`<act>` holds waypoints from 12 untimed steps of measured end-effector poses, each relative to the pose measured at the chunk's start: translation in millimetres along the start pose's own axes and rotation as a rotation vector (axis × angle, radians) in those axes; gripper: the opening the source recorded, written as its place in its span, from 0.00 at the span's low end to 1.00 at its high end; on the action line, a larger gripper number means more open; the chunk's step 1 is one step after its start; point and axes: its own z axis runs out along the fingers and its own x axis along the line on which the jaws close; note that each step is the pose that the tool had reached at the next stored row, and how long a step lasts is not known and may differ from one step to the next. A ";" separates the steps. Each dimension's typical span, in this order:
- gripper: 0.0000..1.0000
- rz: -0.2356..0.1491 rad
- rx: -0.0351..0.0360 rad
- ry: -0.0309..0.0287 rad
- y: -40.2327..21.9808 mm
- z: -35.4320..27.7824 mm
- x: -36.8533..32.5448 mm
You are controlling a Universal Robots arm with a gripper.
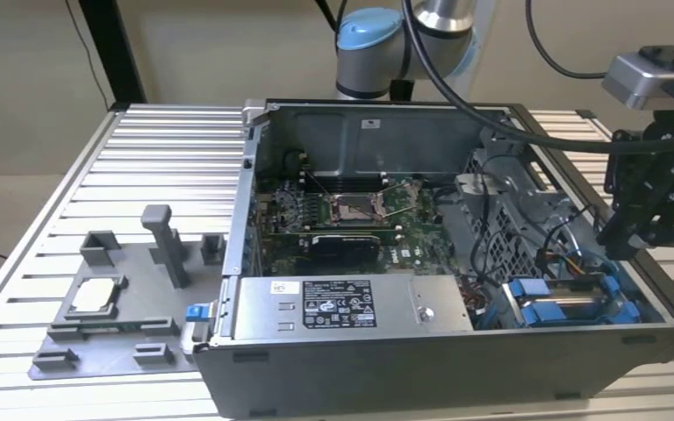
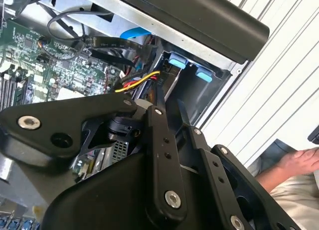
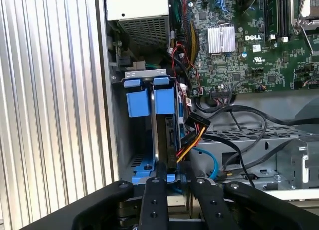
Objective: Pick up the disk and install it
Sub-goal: 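Insert the first disk wire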
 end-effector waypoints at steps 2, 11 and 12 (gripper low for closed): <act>1.00 0.000 0.0000 0.0001 0.0 0.0 0.0; 1.00 0.000 0.0001 0.0005 -1.5 -0.4 -0.1; 1.00 0.000 0.0001 0.0004 -3.4 -0.4 -0.3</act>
